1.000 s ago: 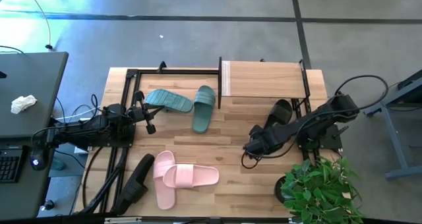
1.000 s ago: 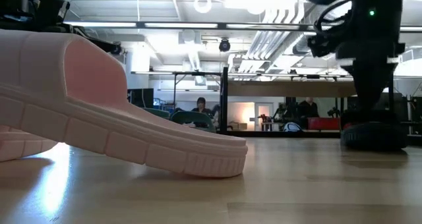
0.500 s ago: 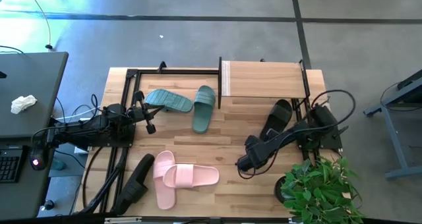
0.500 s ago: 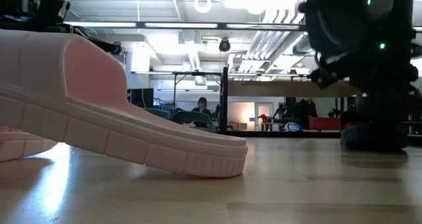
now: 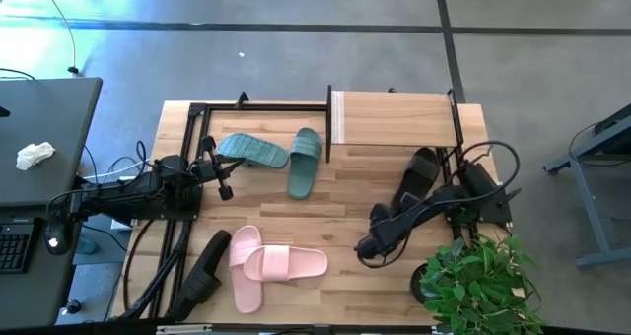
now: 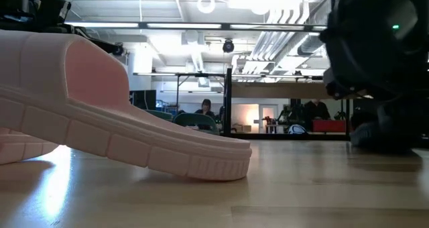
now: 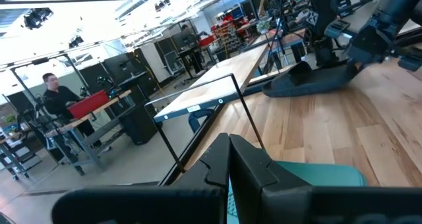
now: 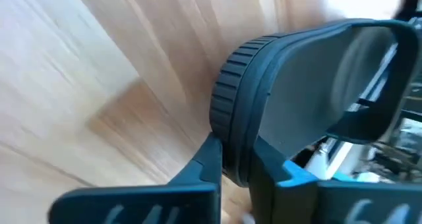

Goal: Pick and place slides into the shelf
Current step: Put the right black slipper under the shelf

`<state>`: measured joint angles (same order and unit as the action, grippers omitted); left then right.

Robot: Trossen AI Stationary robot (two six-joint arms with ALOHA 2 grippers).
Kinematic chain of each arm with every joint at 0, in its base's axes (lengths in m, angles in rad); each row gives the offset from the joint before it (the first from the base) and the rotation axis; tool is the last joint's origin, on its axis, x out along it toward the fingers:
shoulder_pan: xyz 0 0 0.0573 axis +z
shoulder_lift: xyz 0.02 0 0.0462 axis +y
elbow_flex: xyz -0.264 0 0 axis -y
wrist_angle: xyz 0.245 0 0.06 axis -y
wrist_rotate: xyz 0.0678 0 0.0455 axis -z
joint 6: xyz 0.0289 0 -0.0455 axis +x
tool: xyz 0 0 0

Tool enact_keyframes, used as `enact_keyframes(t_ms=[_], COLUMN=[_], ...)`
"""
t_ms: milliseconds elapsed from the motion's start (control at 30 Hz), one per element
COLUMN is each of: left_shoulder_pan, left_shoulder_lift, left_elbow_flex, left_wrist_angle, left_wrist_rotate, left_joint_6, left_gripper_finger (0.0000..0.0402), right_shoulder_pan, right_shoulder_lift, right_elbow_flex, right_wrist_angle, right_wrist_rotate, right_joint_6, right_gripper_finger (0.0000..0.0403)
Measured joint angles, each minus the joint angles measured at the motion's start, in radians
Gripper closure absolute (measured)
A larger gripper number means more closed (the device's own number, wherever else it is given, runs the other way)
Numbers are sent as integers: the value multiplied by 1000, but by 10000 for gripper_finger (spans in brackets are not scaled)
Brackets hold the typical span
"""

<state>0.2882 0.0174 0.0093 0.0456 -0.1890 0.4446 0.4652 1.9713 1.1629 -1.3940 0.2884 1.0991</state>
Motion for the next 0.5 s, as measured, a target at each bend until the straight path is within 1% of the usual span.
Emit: enact_keyframes(t_ms=[100,267,433,500], left_shoulder_pan=[0,0,0,0], left_shoulder_lift=[0,0,0,0], left_elbow_flex=[0,0,0,0], left_wrist_angle=[0,0,0,0], left_wrist_rotate=[0,0,0,-1], left_joint_6=[0,0,0,0], left_gripper_finger=[401,401,401,401], right_shoulder_pan=[26,68,73,69], right_shoulder_lift=[0,0,0,0], right_elbow_flex=[0,0,-1,-14], right_wrist_angle=[-58,-114,-107,-68], right_wrist_rotate=[43,193,262,305], right_joint_6=[2,-44,-98,-156], right_gripper_finger=[386,398,398,400])
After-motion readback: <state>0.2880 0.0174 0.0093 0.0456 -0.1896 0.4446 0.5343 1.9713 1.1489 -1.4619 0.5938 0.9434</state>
